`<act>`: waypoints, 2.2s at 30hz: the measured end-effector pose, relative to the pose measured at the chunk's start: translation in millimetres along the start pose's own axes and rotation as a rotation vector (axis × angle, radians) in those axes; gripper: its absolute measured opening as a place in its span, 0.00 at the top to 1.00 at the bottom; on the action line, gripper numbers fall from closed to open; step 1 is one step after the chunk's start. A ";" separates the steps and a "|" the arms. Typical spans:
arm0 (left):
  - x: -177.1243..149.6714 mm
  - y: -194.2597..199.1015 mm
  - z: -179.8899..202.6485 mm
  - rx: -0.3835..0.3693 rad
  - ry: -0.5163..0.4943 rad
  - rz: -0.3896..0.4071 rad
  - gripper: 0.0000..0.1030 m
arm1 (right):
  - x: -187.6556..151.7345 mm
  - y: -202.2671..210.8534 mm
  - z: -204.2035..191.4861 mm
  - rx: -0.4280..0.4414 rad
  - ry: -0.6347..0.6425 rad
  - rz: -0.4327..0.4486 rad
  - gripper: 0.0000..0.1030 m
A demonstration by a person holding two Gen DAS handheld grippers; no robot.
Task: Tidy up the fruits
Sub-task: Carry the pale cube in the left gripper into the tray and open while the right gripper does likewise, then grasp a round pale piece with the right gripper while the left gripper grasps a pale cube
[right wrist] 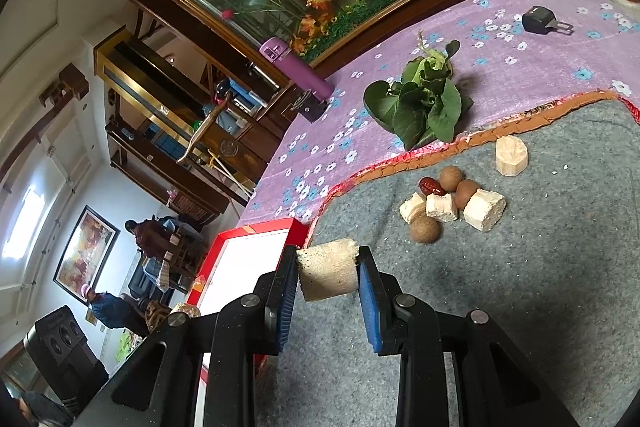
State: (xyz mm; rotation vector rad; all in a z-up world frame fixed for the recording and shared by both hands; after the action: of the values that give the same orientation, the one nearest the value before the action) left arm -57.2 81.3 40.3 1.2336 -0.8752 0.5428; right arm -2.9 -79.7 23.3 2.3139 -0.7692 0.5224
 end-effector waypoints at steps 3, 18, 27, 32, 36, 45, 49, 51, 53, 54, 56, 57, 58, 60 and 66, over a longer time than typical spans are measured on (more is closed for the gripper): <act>-1.1 -0.7 3.4 -0.006 -0.010 -0.002 0.86 | 1.6 0.4 1.3 0.000 -0.005 0.004 0.72; 12.7 30.1 -85.7 0.136 0.056 0.049 0.86 | -14.9 -66.5 -83.4 0.036 0.143 -0.140 0.73; -26.2 31.3 -172.7 0.260 0.096 -0.043 0.86 | -69.0 -139.5 -128.0 0.030 0.223 -0.295 0.73; -52.6 12.2 -192.0 0.255 0.117 -0.117 0.86 | -87.2 -175.9 -128.3 -0.014 0.248 -0.345 0.73; -49.9 3.4 -188.3 0.214 0.124 -0.117 0.86 | -93.5 -197.6 -128.4 -0.042 0.268 -0.358 0.73; -46.8 -41.3 -178.4 0.202 0.049 -0.248 0.86 | -103.1 -225.7 -127.9 -0.097 0.259 -0.427 0.72; -50.9 -44.0 -181.2 0.204 0.080 -0.277 0.84 | -95.8 -221.7 -129.8 -0.024 0.188 -0.462 0.69; -48.7 -41.2 -180.7 0.199 0.087 -0.274 0.78 | -87.6 -212.8 -129.7 -0.003 0.179 -0.425 0.67; -45.3 -37.1 -180.5 0.214 0.089 -0.263 0.64 | -75.4 -200.0 -126.9 0.028 0.158 -0.396 0.66; -43.4 -35.1 -181.3 0.230 0.093 -0.260 0.59 | -72.0 -193.8 -124.8 0.032 0.152 -0.385 0.65; -36.1 -27.5 -171.1 0.223 0.092 -0.234 0.59 | -56.6 -174.1 -112.9 0.031 0.144 -0.338 0.65; -33.4 -26.1 -164.4 0.209 0.087 -0.225 0.59 | -51.5 -167.1 -107.4 0.028 0.137 -0.321 0.64; -30.5 -24.7 -155.3 0.195 0.080 -0.217 0.58 | -44.7 -155.7 -98.0 0.023 0.121 -0.299 0.64; -26.0 -24.0 -127.7 0.157 0.055 -0.204 0.55 | -33.1 -132.4 -77.3 0.014 0.091 -0.269 0.64; -17.8 -39.0 -40.1 0.046 -0.054 -0.200 0.54 | 11.1 -54.8 -2.6 -0.050 0.004 -0.152 0.64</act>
State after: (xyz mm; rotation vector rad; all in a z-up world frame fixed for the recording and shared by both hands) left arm -26.4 110.8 0.1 1.3657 -0.7775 0.3719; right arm 40.1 -47.9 6.8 2.3019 -0.5918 0.4349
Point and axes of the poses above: each gripper's, at about its wrist camera, not at the fingertips, and y roughly against the way its jaws point, z to its right, x to its top, the point moved 10 cm from there along -y, roughly the way its jaws point, and after that the axes turned 3 degrees about -y, right-handed, at the moved point
